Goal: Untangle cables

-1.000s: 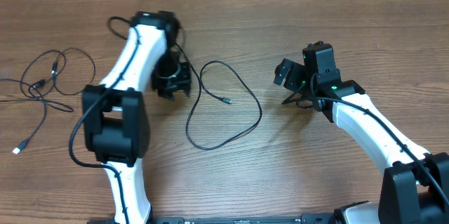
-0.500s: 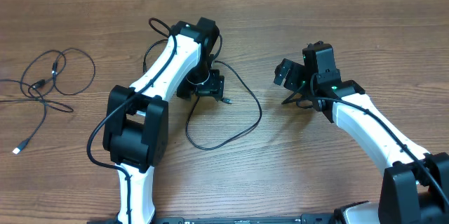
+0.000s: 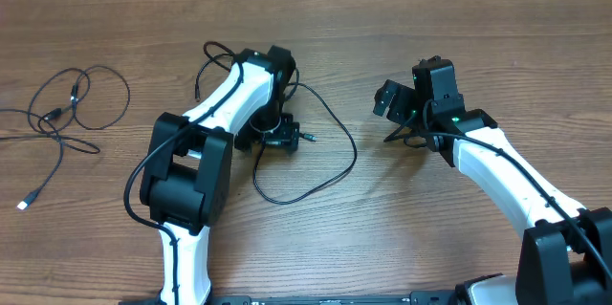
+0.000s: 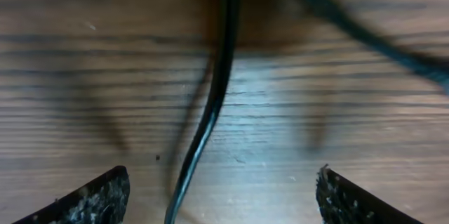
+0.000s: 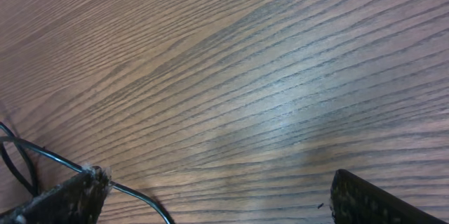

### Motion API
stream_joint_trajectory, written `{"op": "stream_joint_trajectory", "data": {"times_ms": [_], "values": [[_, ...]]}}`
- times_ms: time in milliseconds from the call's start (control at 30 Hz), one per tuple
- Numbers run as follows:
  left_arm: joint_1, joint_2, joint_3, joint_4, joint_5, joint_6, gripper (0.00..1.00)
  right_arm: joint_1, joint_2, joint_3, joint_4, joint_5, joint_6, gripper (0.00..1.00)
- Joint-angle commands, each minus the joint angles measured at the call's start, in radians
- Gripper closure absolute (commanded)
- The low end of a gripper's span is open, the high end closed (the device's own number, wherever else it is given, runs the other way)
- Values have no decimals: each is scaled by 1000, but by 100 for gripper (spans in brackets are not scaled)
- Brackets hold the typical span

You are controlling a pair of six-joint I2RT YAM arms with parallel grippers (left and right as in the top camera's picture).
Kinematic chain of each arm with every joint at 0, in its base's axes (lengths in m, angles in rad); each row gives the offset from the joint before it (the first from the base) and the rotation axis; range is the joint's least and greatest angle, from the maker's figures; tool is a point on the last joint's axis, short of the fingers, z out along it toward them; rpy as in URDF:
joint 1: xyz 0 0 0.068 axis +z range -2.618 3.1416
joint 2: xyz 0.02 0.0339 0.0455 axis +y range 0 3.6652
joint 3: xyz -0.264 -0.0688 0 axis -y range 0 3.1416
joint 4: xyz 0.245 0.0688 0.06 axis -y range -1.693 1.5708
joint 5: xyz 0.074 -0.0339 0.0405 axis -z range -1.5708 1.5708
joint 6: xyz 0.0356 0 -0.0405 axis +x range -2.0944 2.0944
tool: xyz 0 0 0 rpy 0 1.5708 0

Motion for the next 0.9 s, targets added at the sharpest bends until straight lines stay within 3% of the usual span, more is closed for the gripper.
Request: {"op": "stream_joint_trajectory", "data": {"times_ms": [0,233,367,867], "values": [[4,7,-74,31,-14,-7,14,3,-1,1,6,10,2,0],[4,7,-203,134,-17,-6,12,3,-1,1,6,10,2,0],[4,7,-228,140,-17,-6,0,3,-1,1,6,10,2,0],[4,7,-251,245,-17,17,0,3,-1,1,6,10,2,0]]}}
